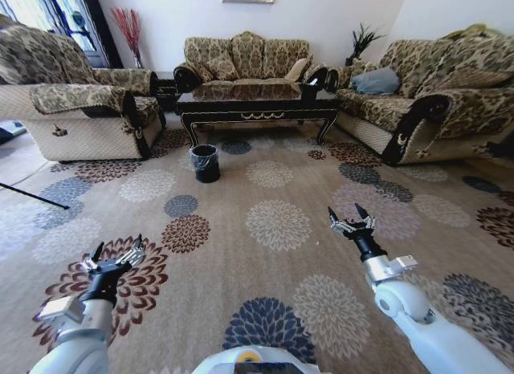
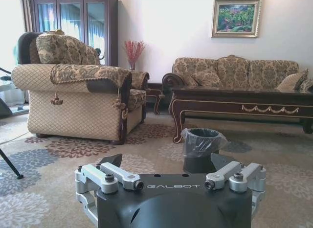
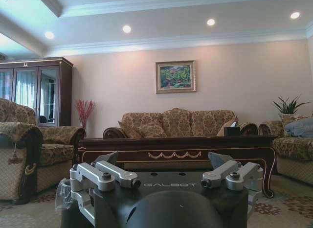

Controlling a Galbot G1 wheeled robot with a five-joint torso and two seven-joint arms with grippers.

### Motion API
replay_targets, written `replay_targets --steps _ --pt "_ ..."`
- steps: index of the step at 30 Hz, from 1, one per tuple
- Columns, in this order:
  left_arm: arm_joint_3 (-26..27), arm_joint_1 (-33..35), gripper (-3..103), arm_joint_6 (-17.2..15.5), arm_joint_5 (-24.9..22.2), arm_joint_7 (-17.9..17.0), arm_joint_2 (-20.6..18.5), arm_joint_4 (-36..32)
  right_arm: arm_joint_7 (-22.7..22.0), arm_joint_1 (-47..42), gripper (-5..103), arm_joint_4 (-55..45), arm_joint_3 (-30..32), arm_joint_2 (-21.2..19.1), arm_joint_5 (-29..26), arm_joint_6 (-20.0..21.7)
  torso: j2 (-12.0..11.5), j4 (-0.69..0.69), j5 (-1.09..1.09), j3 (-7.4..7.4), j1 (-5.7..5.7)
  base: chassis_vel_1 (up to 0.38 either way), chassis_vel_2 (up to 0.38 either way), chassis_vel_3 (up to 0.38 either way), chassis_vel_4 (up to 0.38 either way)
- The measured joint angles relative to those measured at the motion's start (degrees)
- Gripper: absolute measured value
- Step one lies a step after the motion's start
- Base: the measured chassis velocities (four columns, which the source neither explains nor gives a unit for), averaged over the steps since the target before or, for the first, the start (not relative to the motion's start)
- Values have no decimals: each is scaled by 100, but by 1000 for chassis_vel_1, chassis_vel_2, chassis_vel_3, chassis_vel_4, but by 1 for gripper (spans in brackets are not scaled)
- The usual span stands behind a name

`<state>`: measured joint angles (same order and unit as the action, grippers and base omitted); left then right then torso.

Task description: Move to the front of the table and pick up the trash from the floor, then place it into the trash bin.

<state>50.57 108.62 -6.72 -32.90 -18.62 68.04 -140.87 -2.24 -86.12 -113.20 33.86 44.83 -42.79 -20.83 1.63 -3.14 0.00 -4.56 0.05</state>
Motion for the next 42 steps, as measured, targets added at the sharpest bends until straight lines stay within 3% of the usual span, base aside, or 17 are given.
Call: replay_targets --steps 23,42 --pt "-51 42 100 -20 138 75 91 -127 -111 -80 100 -78 142 -5 214 -91 0 0 0 0 -1 -54 57 53 -52" --pt "-86 -42 100 -52 189 38 100 28 -95 212 100 30 -126 -133 115 -93 0 0 0 1 -1 20 -25 -23 17"
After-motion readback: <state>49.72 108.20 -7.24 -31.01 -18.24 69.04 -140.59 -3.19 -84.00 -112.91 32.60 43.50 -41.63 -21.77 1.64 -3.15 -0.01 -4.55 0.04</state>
